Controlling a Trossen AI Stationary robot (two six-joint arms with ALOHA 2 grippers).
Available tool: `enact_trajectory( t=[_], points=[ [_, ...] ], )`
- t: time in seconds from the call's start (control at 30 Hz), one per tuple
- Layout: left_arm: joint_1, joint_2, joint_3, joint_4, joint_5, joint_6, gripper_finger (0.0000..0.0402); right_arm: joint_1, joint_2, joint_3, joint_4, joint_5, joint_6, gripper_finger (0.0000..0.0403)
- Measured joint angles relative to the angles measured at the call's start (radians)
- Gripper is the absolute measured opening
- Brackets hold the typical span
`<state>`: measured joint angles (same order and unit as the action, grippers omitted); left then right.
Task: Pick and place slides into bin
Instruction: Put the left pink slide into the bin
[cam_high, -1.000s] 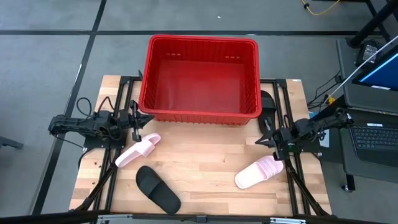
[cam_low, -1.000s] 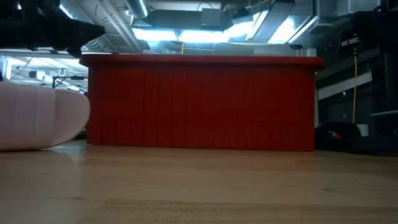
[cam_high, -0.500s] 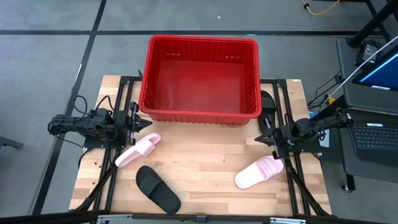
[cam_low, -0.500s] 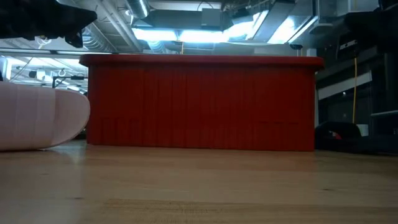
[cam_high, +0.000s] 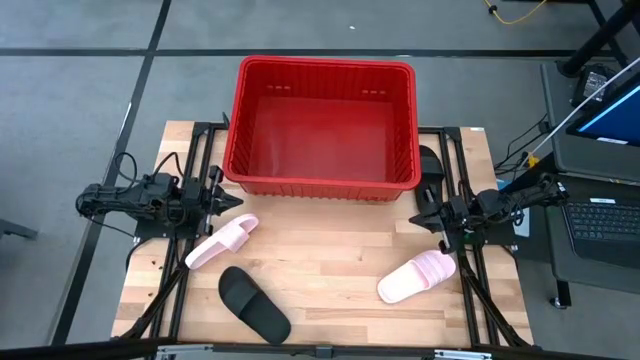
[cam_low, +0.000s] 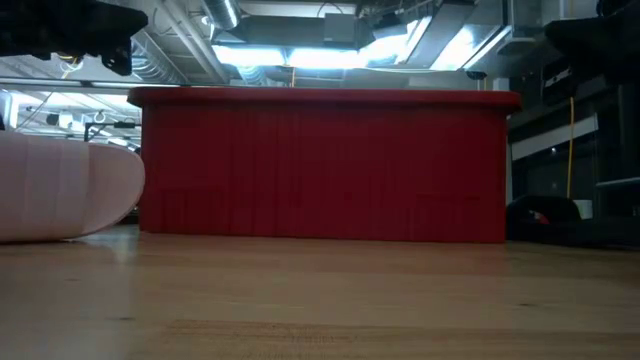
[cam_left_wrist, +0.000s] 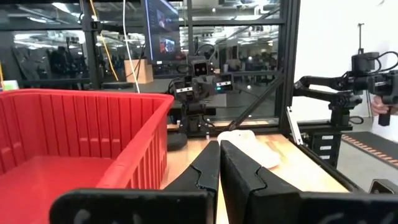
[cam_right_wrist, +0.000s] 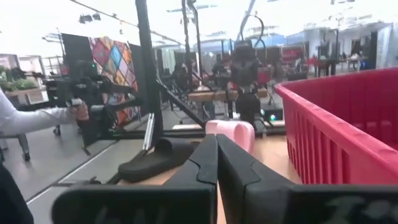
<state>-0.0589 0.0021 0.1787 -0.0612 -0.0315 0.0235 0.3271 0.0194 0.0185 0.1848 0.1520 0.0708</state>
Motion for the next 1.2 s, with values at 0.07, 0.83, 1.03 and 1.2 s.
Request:
enact_trajectory(
  t=[0.07,0.83,1.03,1.2],
  points=[
    [0.0,0.0,0.0,0.004,0.0,0.0,0.0007,0.0,0.008,0.019,-0.001,-0.001,-0.044,0.0006],
    [0.0,0.318,0.221,-0.08,-0.032,-0.082,0.0004,-0.003,0.511,0.468,-0.149,0.042,-0.077,0.0006],
    [0.0,0.472,0.385,-0.128,-0.003,-0.047,0.0006,-0.003,0.626,0.564,-0.097,0.042,-0.076,0.0006],
    [-0.001,0.554,0.517,-0.273,0.008,-0.05,0.0007,-0.003,0.664,0.605,-0.095,0.04,-0.075,0.0006]
  ],
)
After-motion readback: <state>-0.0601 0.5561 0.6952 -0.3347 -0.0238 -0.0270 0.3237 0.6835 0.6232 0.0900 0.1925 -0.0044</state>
